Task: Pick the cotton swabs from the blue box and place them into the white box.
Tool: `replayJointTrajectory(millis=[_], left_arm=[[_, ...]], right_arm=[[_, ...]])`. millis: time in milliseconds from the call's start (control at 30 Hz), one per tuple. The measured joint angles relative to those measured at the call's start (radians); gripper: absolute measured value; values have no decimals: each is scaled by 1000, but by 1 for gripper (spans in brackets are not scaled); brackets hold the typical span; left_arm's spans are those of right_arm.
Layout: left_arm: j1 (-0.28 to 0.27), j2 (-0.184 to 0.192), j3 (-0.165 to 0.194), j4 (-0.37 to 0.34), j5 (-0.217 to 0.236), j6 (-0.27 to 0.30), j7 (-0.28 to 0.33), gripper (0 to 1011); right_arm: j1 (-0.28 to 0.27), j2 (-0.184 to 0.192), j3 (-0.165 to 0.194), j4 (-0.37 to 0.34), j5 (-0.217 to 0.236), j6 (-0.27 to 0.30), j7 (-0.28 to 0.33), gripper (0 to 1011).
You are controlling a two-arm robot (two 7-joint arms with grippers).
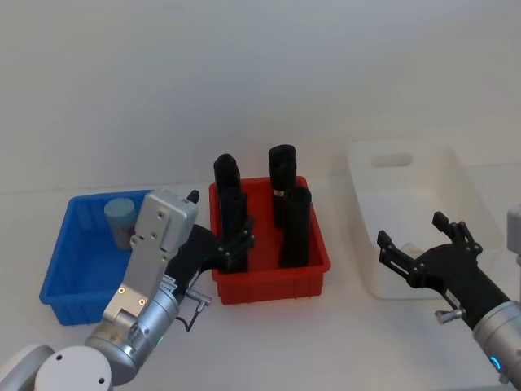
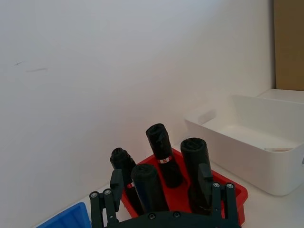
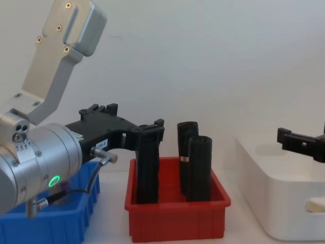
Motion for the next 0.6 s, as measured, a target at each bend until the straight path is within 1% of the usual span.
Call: replayJointTrajectory(millis=[433,600], left_arm=[[0,0,0,0,0,0,0,1000],[0,0,0,0,0,0,0,1000]], right_arm=[[1,-1,0,1,-1,0,0,1001],[16,-11,-4,15,-11,4,12,1002]])
